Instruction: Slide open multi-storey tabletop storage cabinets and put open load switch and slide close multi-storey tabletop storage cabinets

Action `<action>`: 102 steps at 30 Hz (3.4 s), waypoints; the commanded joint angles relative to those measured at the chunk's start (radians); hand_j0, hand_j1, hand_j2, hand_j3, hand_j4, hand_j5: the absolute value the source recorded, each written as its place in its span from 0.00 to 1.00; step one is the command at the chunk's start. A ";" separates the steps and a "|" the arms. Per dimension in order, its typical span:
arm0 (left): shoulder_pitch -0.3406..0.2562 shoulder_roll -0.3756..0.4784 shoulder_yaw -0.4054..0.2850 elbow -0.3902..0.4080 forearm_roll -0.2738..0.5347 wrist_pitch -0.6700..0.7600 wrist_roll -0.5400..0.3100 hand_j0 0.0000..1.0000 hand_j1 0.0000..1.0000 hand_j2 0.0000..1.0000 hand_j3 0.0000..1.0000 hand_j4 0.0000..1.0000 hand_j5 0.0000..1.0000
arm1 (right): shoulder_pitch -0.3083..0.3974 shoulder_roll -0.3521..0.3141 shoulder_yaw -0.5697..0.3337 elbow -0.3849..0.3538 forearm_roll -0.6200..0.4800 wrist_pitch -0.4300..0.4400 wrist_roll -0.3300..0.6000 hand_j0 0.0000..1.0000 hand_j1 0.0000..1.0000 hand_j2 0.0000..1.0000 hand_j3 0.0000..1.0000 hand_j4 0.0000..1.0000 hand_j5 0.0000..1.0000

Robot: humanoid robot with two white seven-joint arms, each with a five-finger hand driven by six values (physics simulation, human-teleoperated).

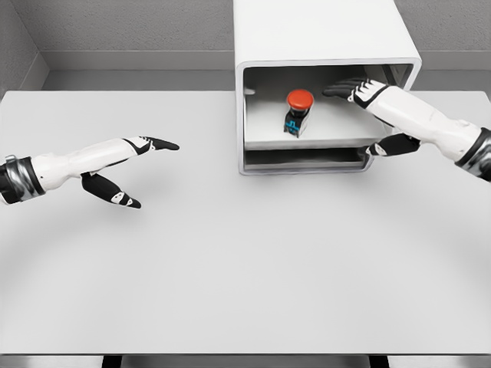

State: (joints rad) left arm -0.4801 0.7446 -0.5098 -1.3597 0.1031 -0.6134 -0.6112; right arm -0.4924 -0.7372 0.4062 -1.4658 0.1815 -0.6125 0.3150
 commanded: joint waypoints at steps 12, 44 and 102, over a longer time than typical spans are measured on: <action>0.002 0.001 0.001 -0.002 0.009 0.003 0.000 1.00 1.00 1.00 1.00 1.00 1.00 | -0.060 0.042 0.037 0.096 -0.007 0.002 0.007 1.00 1.00 1.00 1.00 1.00 1.00; 0.003 0.001 0.002 -0.002 0.009 0.003 0.000 1.00 1.00 1.00 1.00 1.00 1.00 | -0.147 0.056 0.051 0.120 -0.020 0.002 -0.007 1.00 1.00 1.00 1.00 1.00 1.00; 0.003 0.004 0.002 0.007 0.003 0.003 0.000 1.00 1.00 1.00 1.00 1.00 1.00 | 0.095 -0.320 0.243 -0.226 -0.059 0.002 -0.062 0.78 0.78 0.78 0.78 0.78 0.78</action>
State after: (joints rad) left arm -0.4771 0.7466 -0.5082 -1.3526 0.0979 -0.6135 -0.6112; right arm -0.3988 -1.0668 0.6232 -1.6914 0.1293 -0.6124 0.2523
